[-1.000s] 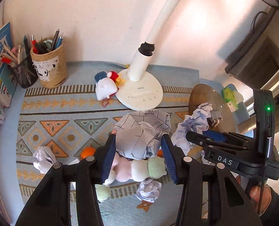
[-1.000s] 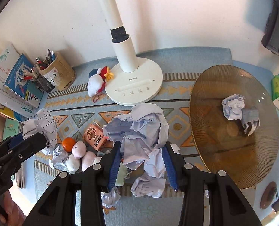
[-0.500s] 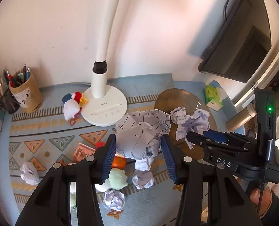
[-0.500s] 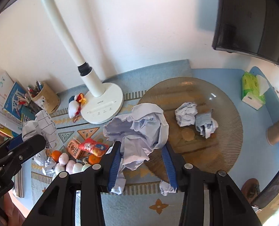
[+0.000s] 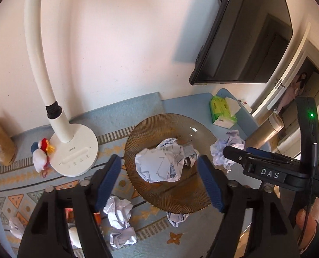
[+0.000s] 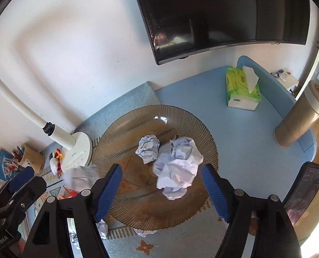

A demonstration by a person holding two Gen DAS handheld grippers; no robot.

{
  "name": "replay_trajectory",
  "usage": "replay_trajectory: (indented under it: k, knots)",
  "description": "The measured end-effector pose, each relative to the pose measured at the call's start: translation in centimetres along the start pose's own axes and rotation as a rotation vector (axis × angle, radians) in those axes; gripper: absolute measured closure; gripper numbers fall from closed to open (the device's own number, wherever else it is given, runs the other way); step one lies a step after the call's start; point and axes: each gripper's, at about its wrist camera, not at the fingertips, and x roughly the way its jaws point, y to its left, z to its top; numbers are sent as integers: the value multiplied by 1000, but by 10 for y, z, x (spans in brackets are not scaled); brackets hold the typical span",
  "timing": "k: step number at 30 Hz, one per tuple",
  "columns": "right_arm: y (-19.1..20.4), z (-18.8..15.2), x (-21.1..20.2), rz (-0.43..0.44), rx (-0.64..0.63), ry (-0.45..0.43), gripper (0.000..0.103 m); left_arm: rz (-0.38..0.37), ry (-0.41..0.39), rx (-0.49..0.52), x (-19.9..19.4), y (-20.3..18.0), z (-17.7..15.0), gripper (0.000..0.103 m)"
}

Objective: Organize objects
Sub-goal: 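Carry both paper balls to the glass plate and release them there, then grasp a paper ball with the left tool while the right tool grasps another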

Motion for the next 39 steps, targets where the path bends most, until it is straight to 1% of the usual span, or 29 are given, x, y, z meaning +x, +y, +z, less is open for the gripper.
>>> replay_trajectory:
  k: [3,5,7,10,13,18,21,25,27,29,32,36,39]
  knots:
    - [-7,0,5,-5,16,13,28,5,2,-26,2,8,-4,20]
    - [-8,-1,10,13,30,32,28,8,12,-54,0,17,-10,20]
    - [0,-2,16,27,20,48,28,12,29,-89,-3,29,-19,20]
    - [27,-7,22,53,-35,63,28,40,54,-141,-10,52,-42,20]
    - [69,-18,30,89,-118,88,28,96,74,-213,-22,84,-71,20]
    - [156,-48,45,168,-297,148,28,182,88,-411,-56,163,-124,20]
    - [210,-74,53,224,-417,195,28,246,67,-527,-84,214,-152,20]
    - [282,-122,62,310,-590,265,28,307,36,-656,-116,271,-184,20]
    - [310,-149,70,354,-669,313,28,310,42,-700,-122,296,-196,20]
    - [333,-174,81,381,-737,364,28,298,74,-726,-118,318,-206,20]
    - [357,-204,100,362,-816,409,28,257,132,-738,-99,341,-216,20]
    - [378,-221,125,332,-851,459,28,215,190,-724,-70,357,-220,20]
    - [389,-225,139,319,-855,485,28,205,222,-692,-50,364,-217,20]
